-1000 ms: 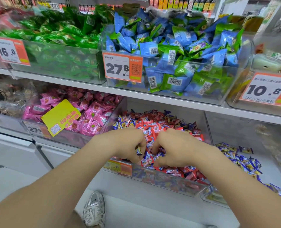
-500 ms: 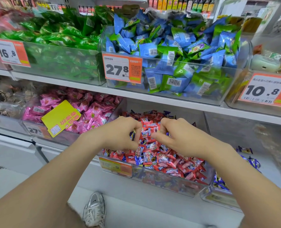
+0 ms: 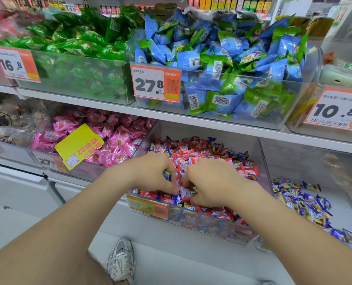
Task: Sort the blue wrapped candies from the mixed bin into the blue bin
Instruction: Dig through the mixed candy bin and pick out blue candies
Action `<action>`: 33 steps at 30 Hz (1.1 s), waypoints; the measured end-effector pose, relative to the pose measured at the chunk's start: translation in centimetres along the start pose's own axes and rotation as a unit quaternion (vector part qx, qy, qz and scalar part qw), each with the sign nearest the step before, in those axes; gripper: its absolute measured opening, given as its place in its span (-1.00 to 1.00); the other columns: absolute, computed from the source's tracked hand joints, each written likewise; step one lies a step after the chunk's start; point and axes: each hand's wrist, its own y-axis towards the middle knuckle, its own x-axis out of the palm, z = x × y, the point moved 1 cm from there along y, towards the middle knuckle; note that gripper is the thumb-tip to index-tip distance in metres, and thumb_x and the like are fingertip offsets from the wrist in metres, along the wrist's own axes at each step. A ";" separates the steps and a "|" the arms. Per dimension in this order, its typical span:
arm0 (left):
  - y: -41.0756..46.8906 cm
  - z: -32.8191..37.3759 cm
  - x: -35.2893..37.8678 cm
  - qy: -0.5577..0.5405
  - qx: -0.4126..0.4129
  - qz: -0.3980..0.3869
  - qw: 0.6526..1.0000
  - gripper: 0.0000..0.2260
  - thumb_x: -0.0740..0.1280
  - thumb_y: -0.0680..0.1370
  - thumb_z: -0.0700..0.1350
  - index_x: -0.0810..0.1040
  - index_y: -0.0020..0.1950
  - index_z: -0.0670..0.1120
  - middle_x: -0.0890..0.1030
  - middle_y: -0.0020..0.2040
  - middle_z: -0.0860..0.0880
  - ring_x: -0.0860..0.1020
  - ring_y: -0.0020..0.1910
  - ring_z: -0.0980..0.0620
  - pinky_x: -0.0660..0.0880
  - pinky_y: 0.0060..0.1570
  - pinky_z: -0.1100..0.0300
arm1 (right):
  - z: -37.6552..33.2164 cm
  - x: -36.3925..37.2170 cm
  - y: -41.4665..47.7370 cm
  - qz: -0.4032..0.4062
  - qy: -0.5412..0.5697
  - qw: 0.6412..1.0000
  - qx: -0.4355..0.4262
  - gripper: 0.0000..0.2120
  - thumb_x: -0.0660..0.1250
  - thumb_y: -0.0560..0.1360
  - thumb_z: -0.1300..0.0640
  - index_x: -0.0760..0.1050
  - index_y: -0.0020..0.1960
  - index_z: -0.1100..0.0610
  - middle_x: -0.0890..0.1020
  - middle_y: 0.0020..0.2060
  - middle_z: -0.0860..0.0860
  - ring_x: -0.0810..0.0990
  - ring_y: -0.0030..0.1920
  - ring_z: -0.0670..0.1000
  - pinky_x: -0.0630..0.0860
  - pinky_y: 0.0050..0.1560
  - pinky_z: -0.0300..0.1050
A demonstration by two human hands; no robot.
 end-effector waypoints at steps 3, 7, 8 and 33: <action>0.7 0.3 1.6 0.038 -0.002 0.020 0.999 -0.84 0.56 0.44 0.10 0.77 -0.08 0.05 0.71 -0.12 0.09 0.55 -0.09 0.17 0.49 -0.02 0.13 | -0.3 0.3 0.4 0.005 -0.026 1.000 0.009 -0.69 0.48 0.45 -0.04 0.57 0.17 -0.06 0.49 -0.21 -0.05 0.61 -0.08 0.14 0.38 -0.21 -0.04; 0.9 0.9 2.3 0.072 -0.004 0.046 0.996 -0.71 0.58 0.36 0.13 0.73 -0.08 -0.04 0.66 -0.19 -0.02 0.56 -0.07 -0.03 0.58 -0.01 -0.02 | 0.0 0.8 0.5 0.024 -0.030 0.999 0.038 -0.78 0.44 0.51 -0.08 0.46 0.01 -0.03 0.35 -0.24 -0.05 0.55 -0.11 0.14 0.34 -0.19 -0.05; 0.9 1.2 2.4 0.086 -0.004 0.045 0.995 -0.71 0.60 0.35 0.13 0.72 -0.10 -0.05 0.62 -0.24 0.00 0.54 -0.09 -0.04 0.59 -0.03 -0.02 | 0.2 0.9 0.4 0.028 -0.015 0.999 0.042 -0.78 0.43 0.50 -0.09 0.46 -0.02 -0.01 0.36 -0.25 -0.06 0.57 -0.11 0.14 0.34 -0.21 -0.06; -0.8 0.6 -1.6 -0.095 -0.124 0.182 0.971 -0.76 0.49 0.55 0.02 0.59 0.14 -0.04 0.63 0.04 -0.01 0.48 -0.45 0.06 0.44 -0.38 0.20 | 0.2 0.6 -0.6 0.052 0.012 0.996 0.076 -0.83 0.29 0.57 0.01 0.41 -0.09 0.09 0.30 -0.31 -0.01 0.46 -0.19 0.19 0.31 -0.23 -0.03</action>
